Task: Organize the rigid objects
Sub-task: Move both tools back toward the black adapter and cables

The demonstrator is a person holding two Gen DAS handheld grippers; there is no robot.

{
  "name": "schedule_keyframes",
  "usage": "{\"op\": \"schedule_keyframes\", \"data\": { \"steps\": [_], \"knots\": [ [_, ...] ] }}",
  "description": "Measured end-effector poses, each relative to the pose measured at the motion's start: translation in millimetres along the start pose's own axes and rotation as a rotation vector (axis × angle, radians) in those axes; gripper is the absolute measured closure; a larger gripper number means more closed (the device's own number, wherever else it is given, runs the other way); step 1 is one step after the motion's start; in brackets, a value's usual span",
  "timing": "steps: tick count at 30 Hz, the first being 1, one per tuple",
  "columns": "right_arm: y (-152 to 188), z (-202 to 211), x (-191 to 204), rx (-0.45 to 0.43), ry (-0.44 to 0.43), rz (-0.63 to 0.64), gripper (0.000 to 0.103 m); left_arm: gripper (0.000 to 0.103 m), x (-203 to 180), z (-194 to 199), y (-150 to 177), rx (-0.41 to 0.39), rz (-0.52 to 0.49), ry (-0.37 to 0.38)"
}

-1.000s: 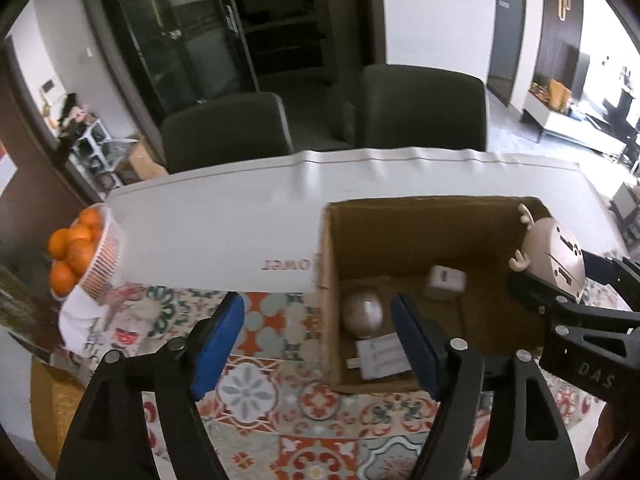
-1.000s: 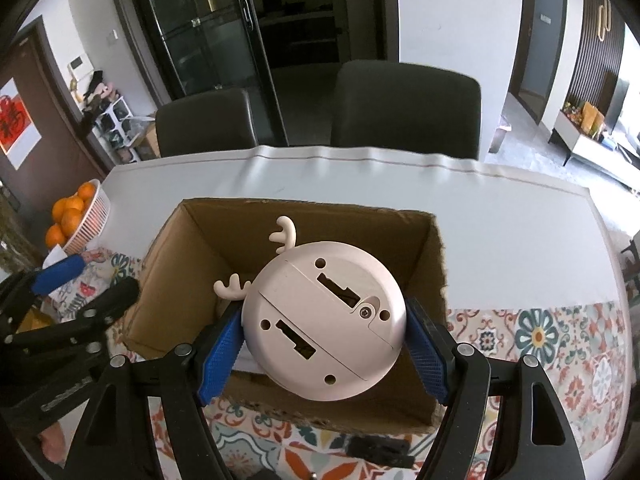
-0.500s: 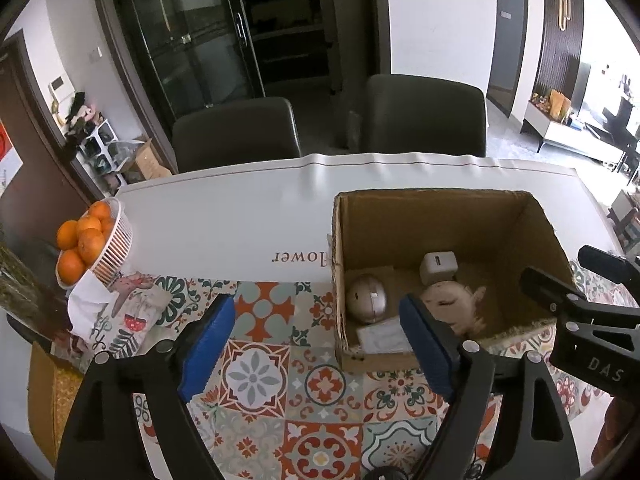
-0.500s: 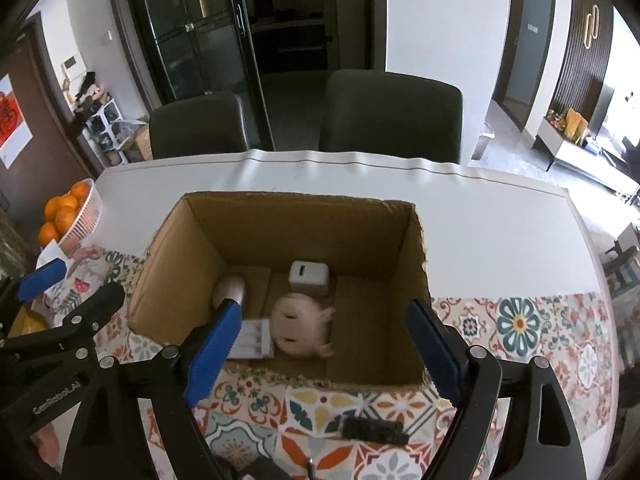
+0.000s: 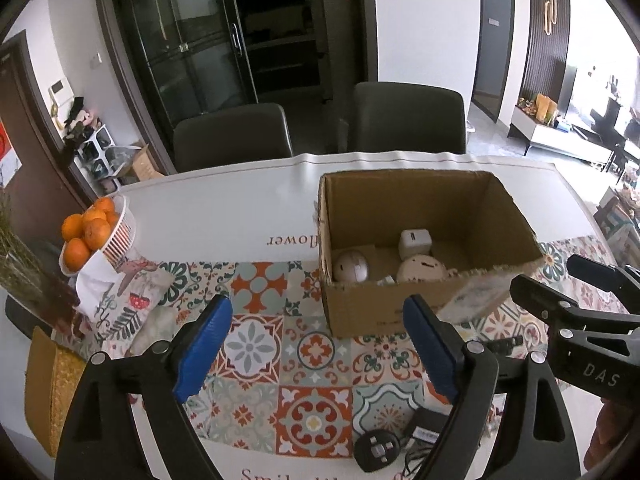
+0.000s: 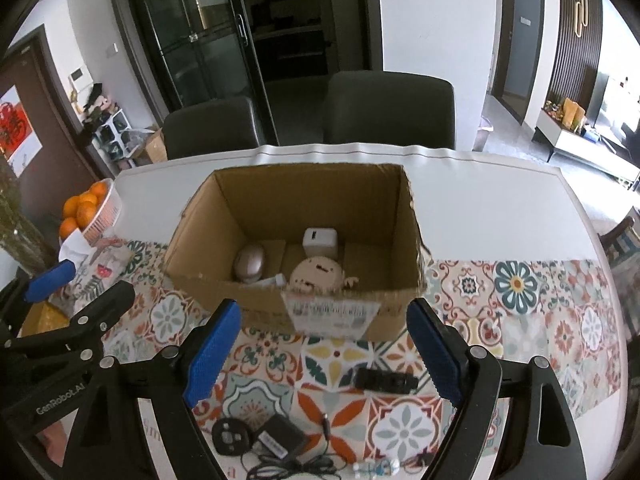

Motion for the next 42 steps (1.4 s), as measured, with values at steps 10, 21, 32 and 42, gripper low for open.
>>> {"op": "schedule_keyframes", "data": {
  "steps": [10,21,32,42],
  "knots": [
    [33,2,5,0.047,-0.032,0.026,0.018,0.015,0,9,37,0.046,0.048,0.015],
    [76,-17,15,0.149,-0.046,0.096,0.018,0.015,4,-9,85,0.168,0.094,0.014],
    [104,-34,27,0.228,-0.047,0.194,0.018,0.015,12,-29,128,0.293,0.171,0.012],
    [127,-58,39,0.308,-0.071,0.268,0.018,0.015,17,-48,155,0.387,0.201,-0.014]
  ]
}}
Point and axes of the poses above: each gripper's, at about its wrist camera, not at the fingertips, and z roughly against the way its jaws point, x to its left, y to its underside, the point moved 2 cm from there along -z, roughly the way its jaws point, and after that the axes turned 9 degrees about y, right-handed, at the moved point
